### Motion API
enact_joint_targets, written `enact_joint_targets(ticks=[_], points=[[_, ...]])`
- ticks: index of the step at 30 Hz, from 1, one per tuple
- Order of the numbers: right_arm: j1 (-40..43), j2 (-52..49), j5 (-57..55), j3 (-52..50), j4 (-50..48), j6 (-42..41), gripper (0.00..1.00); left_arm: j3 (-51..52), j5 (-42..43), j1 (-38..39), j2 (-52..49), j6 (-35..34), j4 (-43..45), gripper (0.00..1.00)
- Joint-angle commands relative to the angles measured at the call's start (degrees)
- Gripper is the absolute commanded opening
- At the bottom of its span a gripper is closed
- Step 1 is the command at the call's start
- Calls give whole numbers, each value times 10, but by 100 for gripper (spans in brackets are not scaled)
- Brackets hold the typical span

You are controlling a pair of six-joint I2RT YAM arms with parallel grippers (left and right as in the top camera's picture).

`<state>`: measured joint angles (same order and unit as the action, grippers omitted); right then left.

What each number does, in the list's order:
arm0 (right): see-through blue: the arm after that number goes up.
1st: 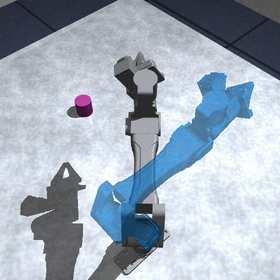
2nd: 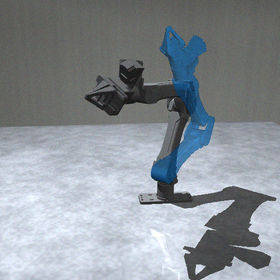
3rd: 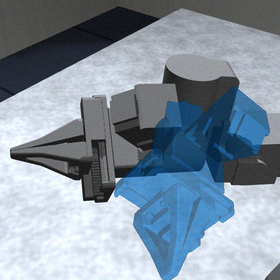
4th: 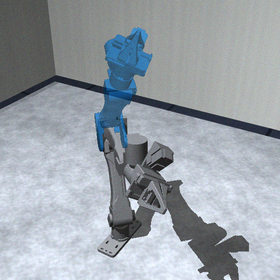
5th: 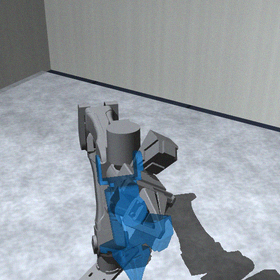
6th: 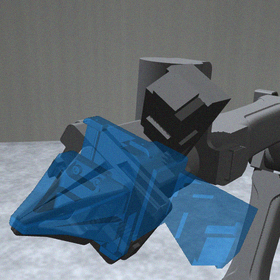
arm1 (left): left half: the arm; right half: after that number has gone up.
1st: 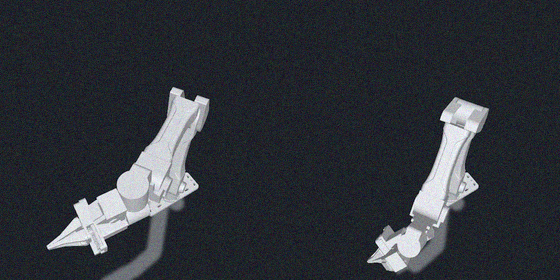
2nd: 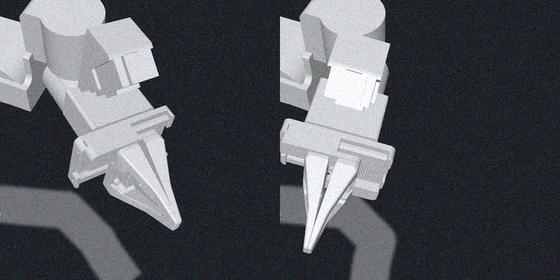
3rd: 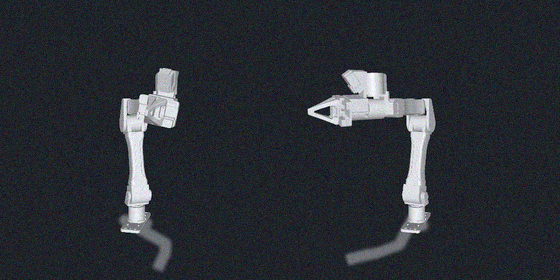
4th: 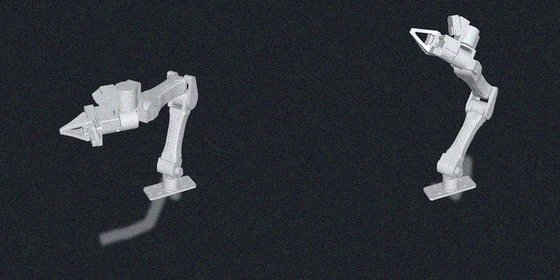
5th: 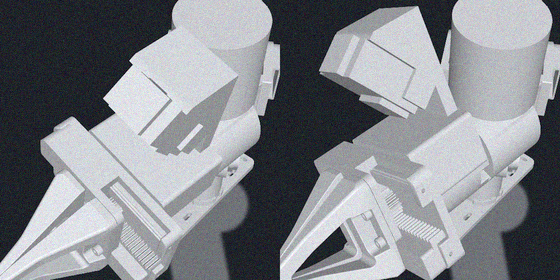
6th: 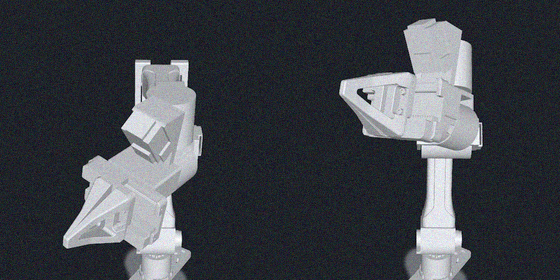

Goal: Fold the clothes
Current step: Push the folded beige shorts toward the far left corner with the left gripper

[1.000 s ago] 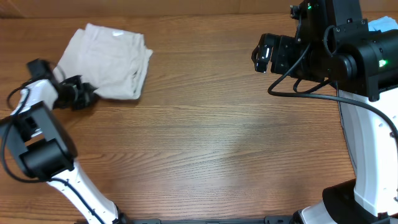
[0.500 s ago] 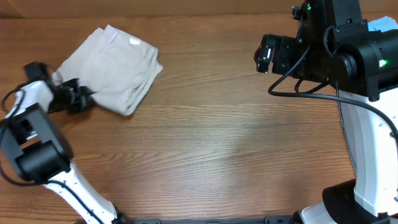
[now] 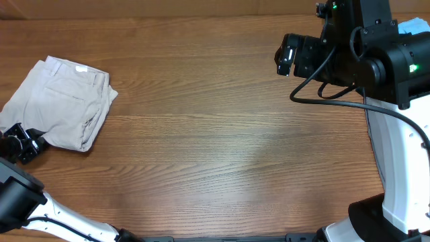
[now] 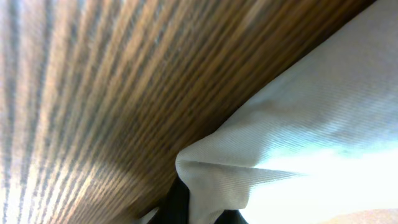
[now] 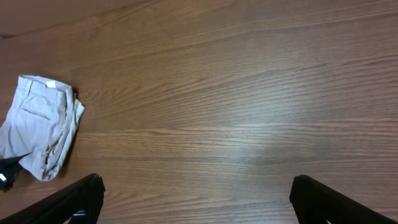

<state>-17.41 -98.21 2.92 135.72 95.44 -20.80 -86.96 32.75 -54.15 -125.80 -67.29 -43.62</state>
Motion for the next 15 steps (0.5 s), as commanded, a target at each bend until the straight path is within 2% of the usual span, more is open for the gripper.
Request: enact_joint_targets(ticks=[1, 5, 7, 9, 13, 15], points=[[-2, 7, -5, 0, -5, -5, 100, 7, -49, 10, -8, 10, -1, 4], [-2, 7, -5, 0, -6, -9, 100, 10, -44, 56, -8, -16, 2, 4], [-2, 7, -5, 0, -6, -9, 100, 10, -46, 86, -9, -3, 10, 5], [-2, 7, -5, 0, -6, -9, 100, 10, -45, 117, -9, 35, 22, 18], [-2, 6, -5, 0, -6, -8, 100, 10, -46, 164, -9, 102, 21, 54], [-2, 4, -5, 0, -5, -8, 100, 10, -46, 180, -9, 116, 16, 57]])
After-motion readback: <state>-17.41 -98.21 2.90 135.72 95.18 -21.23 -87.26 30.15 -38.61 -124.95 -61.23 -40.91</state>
